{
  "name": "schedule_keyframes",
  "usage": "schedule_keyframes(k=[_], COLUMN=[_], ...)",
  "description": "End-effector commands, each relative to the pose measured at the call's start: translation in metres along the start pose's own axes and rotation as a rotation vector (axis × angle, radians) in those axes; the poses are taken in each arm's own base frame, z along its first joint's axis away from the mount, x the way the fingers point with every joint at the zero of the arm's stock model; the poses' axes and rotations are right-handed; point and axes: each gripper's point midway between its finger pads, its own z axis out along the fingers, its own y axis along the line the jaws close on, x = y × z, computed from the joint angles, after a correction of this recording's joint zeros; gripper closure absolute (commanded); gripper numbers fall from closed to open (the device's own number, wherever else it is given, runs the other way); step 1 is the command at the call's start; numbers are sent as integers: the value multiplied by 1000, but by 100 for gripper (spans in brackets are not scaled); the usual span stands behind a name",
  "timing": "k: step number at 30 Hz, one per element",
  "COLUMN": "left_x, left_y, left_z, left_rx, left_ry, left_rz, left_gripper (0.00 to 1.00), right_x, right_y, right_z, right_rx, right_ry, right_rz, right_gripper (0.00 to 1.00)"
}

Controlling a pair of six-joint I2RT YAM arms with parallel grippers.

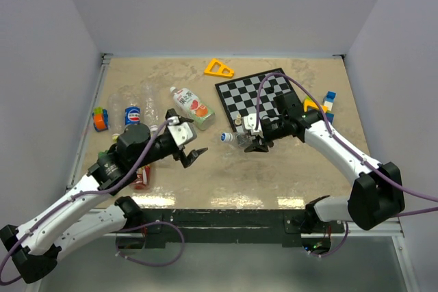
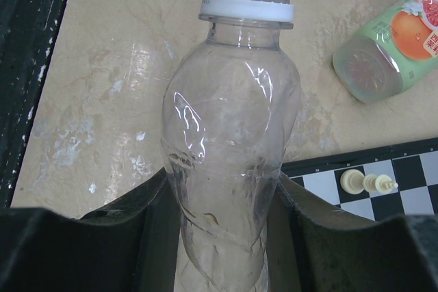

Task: Unscrew the bottle caps
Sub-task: Unscrew the bottle cap from the plastic bottle.

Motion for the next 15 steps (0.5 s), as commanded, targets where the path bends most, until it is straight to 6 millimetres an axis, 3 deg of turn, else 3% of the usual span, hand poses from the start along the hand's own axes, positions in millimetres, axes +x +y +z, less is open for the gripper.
schedule_keyframes(k=[1,4,15], left_x=[-19,-24,-3], left_y=[-12,-10,-18], left_z=[1,2,24], left_rx=[91,76,160], left_ry=[-176,-219,-156], left_rz=[295,330,415], left_gripper=[0,0,1], right_x=[-3,-3,-3], right_y=[-2,-2,-2], right_z=[0,0,0], right_rx=[-3,-1,-1], right_ry=[-8,-8,-9], right_rz=[-6,-8,-10], right_gripper=[100,100,100])
